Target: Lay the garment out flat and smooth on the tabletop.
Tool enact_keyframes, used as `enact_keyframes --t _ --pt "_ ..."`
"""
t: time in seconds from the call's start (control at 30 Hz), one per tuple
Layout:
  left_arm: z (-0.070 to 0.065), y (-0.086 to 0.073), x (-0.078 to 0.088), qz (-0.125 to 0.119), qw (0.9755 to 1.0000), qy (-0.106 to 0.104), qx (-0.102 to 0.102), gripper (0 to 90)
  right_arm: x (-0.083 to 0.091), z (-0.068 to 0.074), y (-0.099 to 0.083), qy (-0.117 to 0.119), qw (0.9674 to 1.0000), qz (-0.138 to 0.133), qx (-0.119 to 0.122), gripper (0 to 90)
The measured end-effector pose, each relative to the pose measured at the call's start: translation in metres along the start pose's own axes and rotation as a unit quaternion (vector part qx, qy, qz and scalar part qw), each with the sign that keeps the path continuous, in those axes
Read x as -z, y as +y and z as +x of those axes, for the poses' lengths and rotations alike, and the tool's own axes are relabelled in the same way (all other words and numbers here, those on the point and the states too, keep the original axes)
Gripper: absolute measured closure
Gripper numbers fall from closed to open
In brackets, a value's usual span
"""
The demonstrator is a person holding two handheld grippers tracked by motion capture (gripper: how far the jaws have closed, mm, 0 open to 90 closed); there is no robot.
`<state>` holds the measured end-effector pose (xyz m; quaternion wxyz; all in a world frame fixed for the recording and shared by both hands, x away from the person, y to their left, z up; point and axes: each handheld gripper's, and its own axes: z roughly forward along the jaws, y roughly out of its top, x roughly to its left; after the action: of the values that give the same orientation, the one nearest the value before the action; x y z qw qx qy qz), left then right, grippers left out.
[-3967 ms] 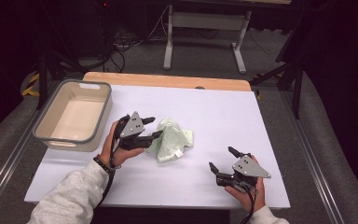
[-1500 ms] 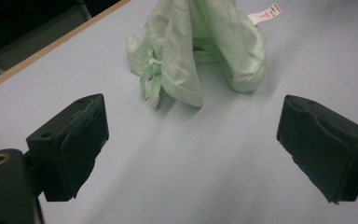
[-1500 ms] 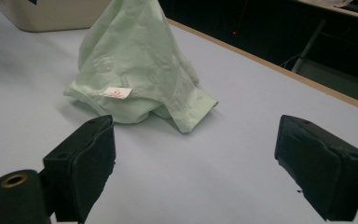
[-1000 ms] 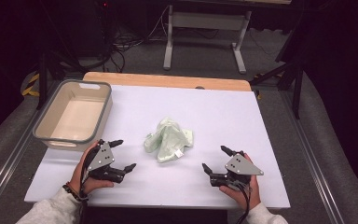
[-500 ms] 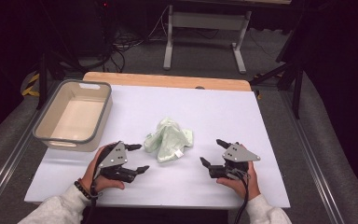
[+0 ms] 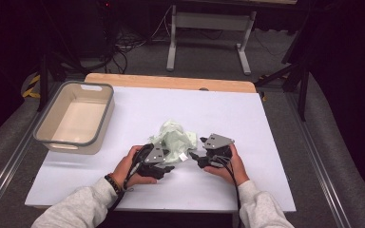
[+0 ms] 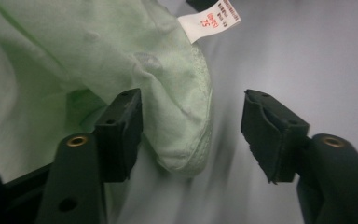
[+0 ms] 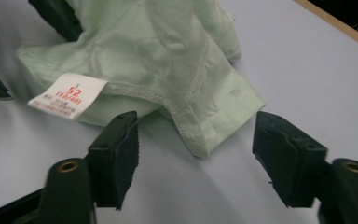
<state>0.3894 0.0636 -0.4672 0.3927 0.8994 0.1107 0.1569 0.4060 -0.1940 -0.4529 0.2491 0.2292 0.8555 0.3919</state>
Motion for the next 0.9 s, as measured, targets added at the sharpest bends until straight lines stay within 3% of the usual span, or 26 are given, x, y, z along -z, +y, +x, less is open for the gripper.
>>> enact_keyframes --t 0.13,0.27,0.4,0.57,0.7,0.9 --pt "0.002 -0.001 -0.005 0.015 0.9999 0.005 0.001 57.9 -0.01 -0.002 0.001 0.004 0.9999 0.014 0.0 50.1" --pt "0.002 -0.001 -0.003 0.014 0.9999 0.004 -0.007 79.8 -0.016 -0.001 0.001 0.004 0.9996 0.028 0.006 66.7" --pt "0.003 0.002 0.009 -0.005 0.9998 0.007 -0.018 85.6 -0.016 0.001 0.001 0.004 0.9995 0.031 0.01 79.8" --pt "0.005 0.009 0.03 -0.035 0.9992 0.016 -0.009 85.4 -0.011 0.0 0.001 -0.002 0.9998 0.02 0.008 83.2" --pt "0.004 0.021 0.057 -0.073 0.9963 0.043 -0.016 85.1 -0.001 0.004 0.008 -0.002 0.9998 -0.013 0.012 82.5" --pt "0.014 0.022 0.076 -0.106 0.9925 0.06 0.008 85.1 0.018 0.008 0.021 -0.016 0.9981 -0.058 0.015 77.0"
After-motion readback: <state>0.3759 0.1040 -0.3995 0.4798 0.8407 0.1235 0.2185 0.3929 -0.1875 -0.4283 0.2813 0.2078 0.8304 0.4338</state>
